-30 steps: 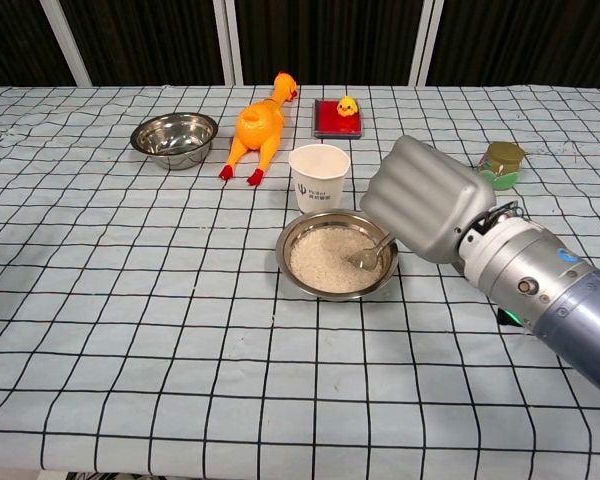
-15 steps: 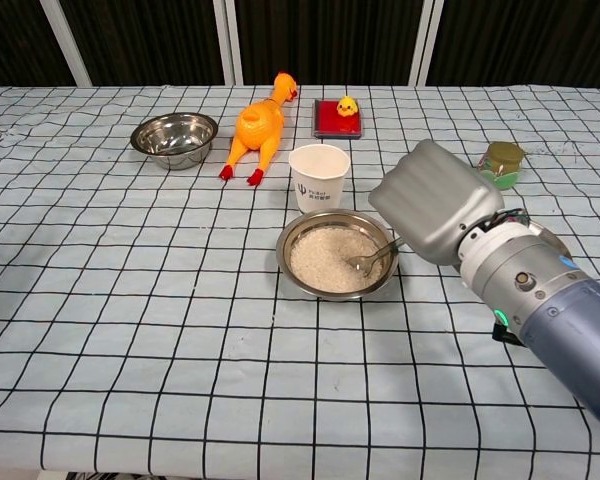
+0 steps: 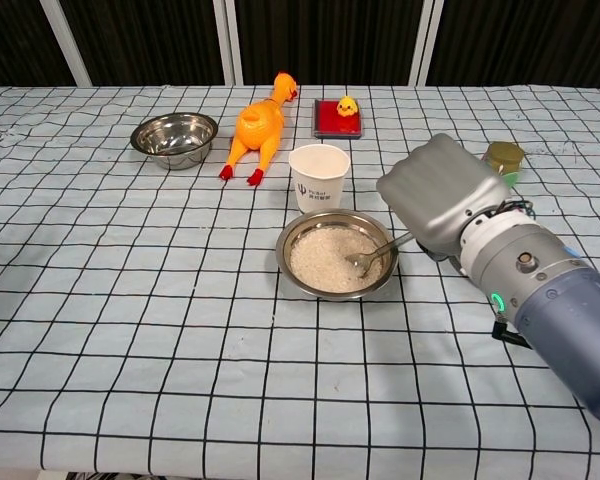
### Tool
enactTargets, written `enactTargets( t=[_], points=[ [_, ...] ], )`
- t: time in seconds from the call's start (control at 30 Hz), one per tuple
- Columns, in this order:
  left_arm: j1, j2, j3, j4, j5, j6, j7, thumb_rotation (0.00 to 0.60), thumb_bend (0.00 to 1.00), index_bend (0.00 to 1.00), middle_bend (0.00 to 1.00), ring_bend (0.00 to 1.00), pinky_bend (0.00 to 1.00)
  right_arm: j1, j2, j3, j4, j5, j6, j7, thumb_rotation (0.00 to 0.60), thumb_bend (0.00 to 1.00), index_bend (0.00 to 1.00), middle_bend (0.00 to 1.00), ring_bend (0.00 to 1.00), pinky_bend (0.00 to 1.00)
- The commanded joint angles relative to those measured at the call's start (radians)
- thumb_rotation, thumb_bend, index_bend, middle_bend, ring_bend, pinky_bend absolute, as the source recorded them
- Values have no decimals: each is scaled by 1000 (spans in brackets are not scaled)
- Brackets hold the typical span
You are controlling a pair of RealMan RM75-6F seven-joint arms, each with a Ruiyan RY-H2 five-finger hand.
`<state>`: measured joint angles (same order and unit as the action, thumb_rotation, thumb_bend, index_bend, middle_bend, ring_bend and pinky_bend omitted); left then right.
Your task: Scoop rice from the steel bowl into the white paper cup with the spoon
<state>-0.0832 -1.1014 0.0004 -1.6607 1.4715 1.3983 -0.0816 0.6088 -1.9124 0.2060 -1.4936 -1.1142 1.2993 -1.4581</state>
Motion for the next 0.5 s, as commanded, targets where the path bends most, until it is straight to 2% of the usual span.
enactTargets(
  t=[0.03,0.5],
  points=[
    [0,1,0,0,0,0,0,600,7,0,0,0,0,-2,2,12,-23,29,7,-1,600,410,601,1000,1000,1000],
    [0,1,0,0,-1,0,-1,600,7,0,0,0,0,0,10,32,-106,109,34,11,600,410,601,1000,1000,1000]
  ],
)
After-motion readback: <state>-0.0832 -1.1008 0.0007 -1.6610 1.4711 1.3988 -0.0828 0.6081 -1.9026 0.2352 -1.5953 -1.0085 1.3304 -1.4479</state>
